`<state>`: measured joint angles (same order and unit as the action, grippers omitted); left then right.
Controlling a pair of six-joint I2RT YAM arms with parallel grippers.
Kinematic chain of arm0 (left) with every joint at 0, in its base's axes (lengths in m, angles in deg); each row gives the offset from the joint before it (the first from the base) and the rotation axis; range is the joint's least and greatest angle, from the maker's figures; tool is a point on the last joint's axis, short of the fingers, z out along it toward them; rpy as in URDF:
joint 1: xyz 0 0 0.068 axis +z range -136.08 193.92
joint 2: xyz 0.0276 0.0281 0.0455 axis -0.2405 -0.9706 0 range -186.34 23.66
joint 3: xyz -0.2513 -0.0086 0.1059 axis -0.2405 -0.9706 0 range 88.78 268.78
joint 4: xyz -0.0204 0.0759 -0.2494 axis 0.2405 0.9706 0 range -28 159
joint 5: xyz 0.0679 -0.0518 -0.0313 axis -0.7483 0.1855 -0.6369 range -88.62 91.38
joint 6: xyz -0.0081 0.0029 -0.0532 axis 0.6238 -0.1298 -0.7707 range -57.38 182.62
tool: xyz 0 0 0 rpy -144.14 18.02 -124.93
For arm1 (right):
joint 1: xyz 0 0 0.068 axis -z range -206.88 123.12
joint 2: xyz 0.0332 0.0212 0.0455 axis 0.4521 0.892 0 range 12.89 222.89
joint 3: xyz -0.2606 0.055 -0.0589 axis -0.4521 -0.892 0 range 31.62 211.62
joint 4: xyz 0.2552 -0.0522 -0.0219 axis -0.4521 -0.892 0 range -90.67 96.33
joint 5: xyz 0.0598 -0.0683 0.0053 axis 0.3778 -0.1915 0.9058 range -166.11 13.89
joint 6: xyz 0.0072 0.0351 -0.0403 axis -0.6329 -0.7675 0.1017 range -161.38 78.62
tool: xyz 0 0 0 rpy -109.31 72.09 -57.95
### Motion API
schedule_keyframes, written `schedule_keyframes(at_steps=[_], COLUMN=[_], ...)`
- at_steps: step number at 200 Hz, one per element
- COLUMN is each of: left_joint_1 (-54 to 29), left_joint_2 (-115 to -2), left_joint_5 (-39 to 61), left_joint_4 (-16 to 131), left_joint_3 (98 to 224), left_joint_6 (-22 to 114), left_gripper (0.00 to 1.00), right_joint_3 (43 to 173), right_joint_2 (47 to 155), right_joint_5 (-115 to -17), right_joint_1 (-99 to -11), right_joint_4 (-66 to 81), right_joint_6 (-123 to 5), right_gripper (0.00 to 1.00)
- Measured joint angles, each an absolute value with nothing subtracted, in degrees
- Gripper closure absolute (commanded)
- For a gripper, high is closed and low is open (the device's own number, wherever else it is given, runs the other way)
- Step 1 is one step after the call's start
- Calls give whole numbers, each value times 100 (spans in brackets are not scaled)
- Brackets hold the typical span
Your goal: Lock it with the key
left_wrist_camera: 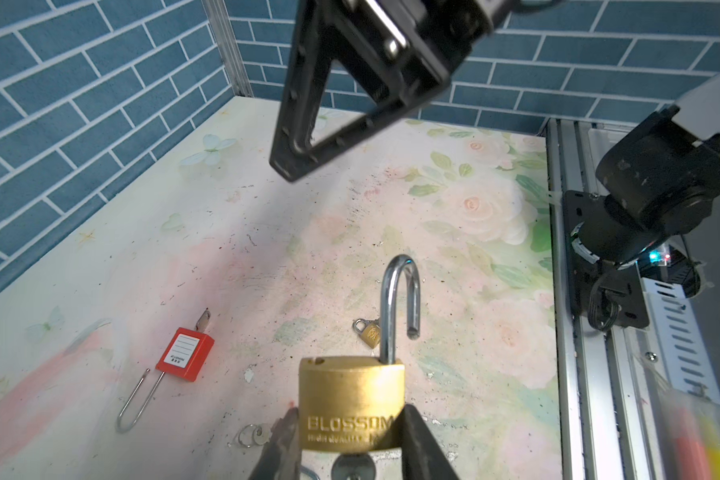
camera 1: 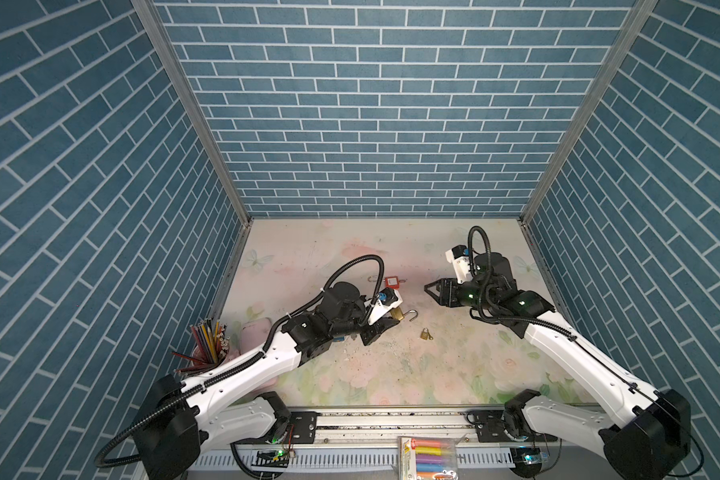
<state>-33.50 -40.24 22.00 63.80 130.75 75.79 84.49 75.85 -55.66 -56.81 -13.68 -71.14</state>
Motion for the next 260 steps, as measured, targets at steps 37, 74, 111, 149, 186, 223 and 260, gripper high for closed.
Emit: schedule_keyframes(at_steps=[37,74,111,149,186,223,260], left_joint_1=[-3597,-3879,-4167,-4235,-4237,-4303,-4349], left_joint_2=[-4068,-4568,-5112,-5731,-6203,-6441,-6662], left_joint_5=[1625,989,576,366,336,401,445], left_joint_4=[6528,6987,7519,7726,7805,7803,7812], left_joint_3=[12957,13023,13158,13189,13204,13311,13401], left_joint_6=[7632,7260,6425,5667,5317,5190,5142], left_gripper=[100,100,100,100,100,100,100], right_joint_3=[8416,8202,8125,8114,8084,7996,7935], right_joint_2=[7342,7340,7342,7380,7406,7406,7408], right_joint_5=[-5380,-5395,-5444,-5446,-5446,-5439,-5400], right_joint_1=[-5611,-5605,-5568,-5526,-5482,-5408,-5356], right_joint_4=[-1554,-1737,-1783,-1777,-1772,-1766,-1729], right_joint_6=[-7116,-7118,-7116,-7114,-7105,-7096,-7092], right_gripper=[48,48,48,48,48,48,48])
